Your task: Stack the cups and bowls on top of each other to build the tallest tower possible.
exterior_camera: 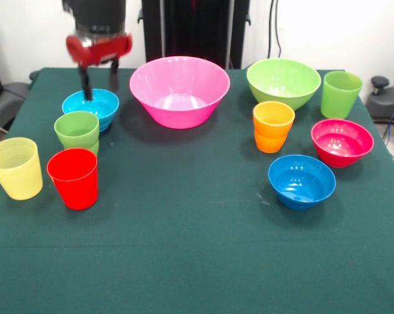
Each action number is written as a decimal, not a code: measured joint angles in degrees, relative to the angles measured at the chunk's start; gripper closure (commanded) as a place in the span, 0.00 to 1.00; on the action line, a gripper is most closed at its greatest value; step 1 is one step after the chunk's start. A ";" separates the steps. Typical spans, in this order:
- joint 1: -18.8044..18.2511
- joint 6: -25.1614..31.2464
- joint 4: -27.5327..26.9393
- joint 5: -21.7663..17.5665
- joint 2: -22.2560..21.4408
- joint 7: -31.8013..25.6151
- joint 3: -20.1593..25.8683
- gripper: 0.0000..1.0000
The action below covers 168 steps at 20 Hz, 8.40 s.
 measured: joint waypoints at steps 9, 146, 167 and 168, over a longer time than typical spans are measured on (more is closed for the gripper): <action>-9.38 0.02 7.87 26.85 -4.98 0.00 6.91 0.00; -18.80 -13.11 1.21 -6.22 11.94 -0.02 8.70 0.00; -24.19 -13.10 1.29 -6.46 22.02 -1.77 11.87 0.00; -24.12 -13.10 1.29 -6.92 22.01 -1.77 11.87 0.00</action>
